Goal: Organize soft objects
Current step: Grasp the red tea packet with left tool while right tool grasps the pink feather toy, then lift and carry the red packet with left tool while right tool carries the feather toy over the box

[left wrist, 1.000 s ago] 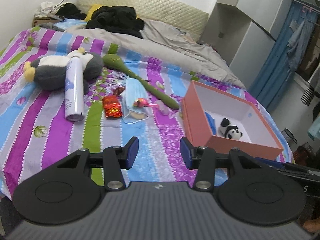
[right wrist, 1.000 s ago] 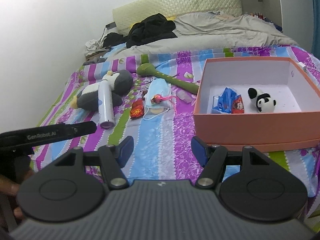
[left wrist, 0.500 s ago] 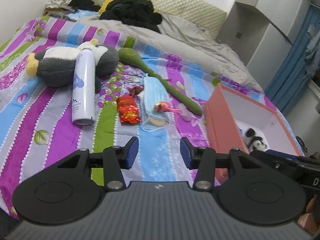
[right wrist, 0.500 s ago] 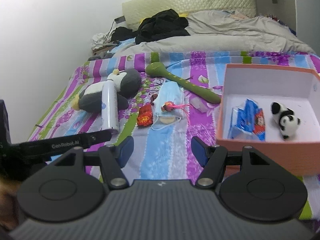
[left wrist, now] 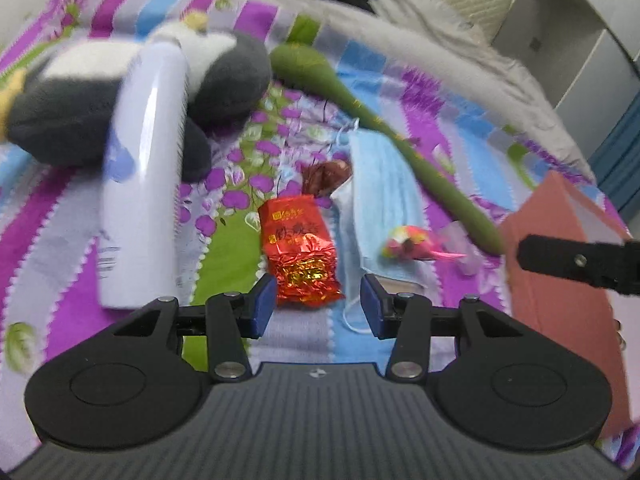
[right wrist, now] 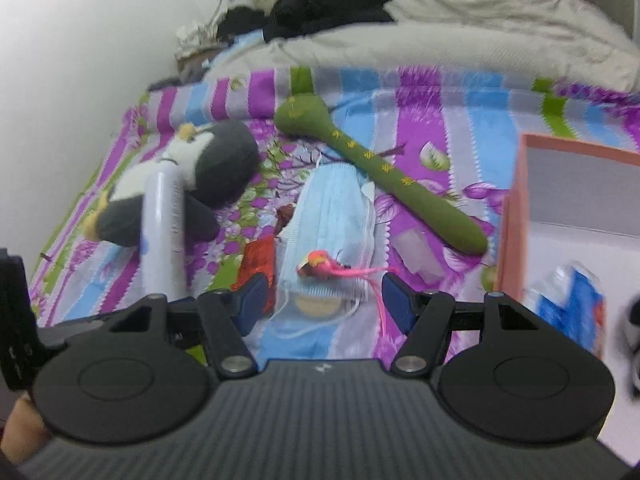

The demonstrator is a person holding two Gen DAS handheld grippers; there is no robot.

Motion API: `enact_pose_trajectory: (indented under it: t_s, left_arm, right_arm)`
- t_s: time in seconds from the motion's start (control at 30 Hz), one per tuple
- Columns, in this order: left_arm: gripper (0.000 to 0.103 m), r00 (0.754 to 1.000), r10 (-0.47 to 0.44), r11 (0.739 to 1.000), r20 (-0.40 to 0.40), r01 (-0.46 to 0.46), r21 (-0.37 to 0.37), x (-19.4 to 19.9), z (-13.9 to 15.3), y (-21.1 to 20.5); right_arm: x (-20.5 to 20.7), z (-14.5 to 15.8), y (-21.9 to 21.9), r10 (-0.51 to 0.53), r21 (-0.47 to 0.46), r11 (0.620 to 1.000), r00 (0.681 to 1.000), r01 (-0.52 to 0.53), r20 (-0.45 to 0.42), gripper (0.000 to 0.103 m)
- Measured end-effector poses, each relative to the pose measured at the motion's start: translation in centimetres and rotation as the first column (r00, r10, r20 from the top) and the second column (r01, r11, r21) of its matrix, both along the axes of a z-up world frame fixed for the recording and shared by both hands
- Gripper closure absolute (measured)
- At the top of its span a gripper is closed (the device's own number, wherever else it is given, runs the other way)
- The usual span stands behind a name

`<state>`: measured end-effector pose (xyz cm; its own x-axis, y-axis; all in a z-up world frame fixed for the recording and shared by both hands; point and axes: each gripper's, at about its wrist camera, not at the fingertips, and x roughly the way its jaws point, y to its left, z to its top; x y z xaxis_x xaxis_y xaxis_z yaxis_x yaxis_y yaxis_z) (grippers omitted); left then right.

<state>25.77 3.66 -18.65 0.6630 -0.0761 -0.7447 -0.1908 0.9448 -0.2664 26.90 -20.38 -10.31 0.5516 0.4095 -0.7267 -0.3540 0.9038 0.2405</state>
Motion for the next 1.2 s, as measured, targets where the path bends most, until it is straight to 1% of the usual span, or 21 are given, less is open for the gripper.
enact_pose_trajectory:
  t_s: [0.07,0.13,0.2,0.3,0.43,0.5,0.57,0.6,0.63,0.67,0.7,0.73,0.77,0.87,1.07,1.2]
  left_arm:
    - [0.05,0.999,0.004,1.0,-0.033,-0.004,-0.013,1.7,-1.4,0.3]
    - [0.036,0.997,0.006,1.0,-0.071,-0.007,-0.016,3.1,-2.7,0.6]
    - [0.034,0.995,0.012,1.0,-0.102,-0.014,-0.014,4.1,-3.6,0.8]
    - [0.034,0.993,0.012,1.0,-0.119,-0.014,-0.016,5.0,-4.3,1.2]
    - [0.034,0.991,-0.016,1.0,-0.131,0.016,0.004,5.7,-5.0,0.9]
    - [0.034,0.992,-0.03,0.999,-0.124,0.032,0.01,5.9,-5.1,0.7]
    - [0.035,0.992,-0.054,0.998,-0.114,0.058,0.032,6.0,-5.2,0.4]
    - [0.036,0.991,-0.062,0.997,-0.115,0.067,0.04,6.1,-5.2,0.2]
    - [0.04,0.992,-0.064,0.997,-0.112,0.069,0.041,6.0,-5.2,0.2]
    - [0.042,0.992,-0.067,0.997,-0.106,0.071,0.038,5.9,-5.3,0.2]
    - [0.042,0.992,-0.073,0.996,-0.101,0.077,0.038,5.7,-5.3,0.2]
    - [0.043,0.993,-0.079,0.995,-0.093,0.084,0.047,5.5,-5.3,0.0]
    - [0.043,0.993,-0.085,0.994,-0.083,0.09,0.06,5.3,-5.4,-0.2]
    - [0.044,0.995,-0.084,0.993,-0.054,0.088,0.075,4.7,-5.5,-0.4]
    - [0.044,0.997,-0.081,0.994,-0.002,0.08,0.068,2.7,-5.0,-0.9]
    - [0.044,0.996,-0.082,0.995,0.034,0.079,0.067,0.0,-3.6,-1.2]
  right_arm:
    - [2.0,-1.2,0.7,0.004,-0.01,1.0,0.999,-0.005,-0.041,0.038]
    - [3.6,-2.0,1.3,0.013,-0.014,1.0,0.997,-0.014,-0.073,0.038]
    - [4.8,-2.9,1.9,0.018,-0.017,1.0,0.993,-0.02,-0.113,0.038]
    - [6.3,-4.0,2.7,0.033,-0.016,0.999,0.986,-0.036,-0.162,0.04]
    - [7.7,-4.9,3.7,0.054,-0.024,0.998,0.982,-0.059,-0.181,0.04]
    - [8.3,-5.5,4.1,0.057,-0.029,0.998,0.978,-0.064,-0.202,0.041]
    - [8.7,-6.1,4.4,0.057,-0.032,0.997,0.973,-0.066,-0.225,0.041]
    - [8.7,-6.3,4.4,0.061,-0.027,0.997,0.972,-0.069,-0.228,0.041]
    - [8.7,-6.5,4.6,0.067,-0.028,0.997,0.97,-0.076,-0.233,0.041]
    - [8.6,-6.8,4.7,0.071,-0.036,0.996,0.969,-0.082,-0.238,0.043]
    - [8.5,-7.0,4.8,0.073,-0.05,0.995,0.967,-0.087,-0.245,0.048]
    - [8.3,-7.4,4.9,0.076,-0.054,0.994,0.964,-0.092,-0.256,0.051]
    - [8.1,-7.7,4.8,0.077,-0.046,0.995,0.962,-0.092,-0.263,0.051]
    - [7.2,-7.6,4.4,0.077,-0.022,0.996,0.969,-0.084,-0.236,0.052]
    - [4.9,-6.2,3.4,0.059,-0.053,0.996,0.989,-0.067,-0.133,0.052]
    - [2.0,-4.4,2.4,0.042,-0.062,0.997,0.997,-0.046,-0.065,0.052]
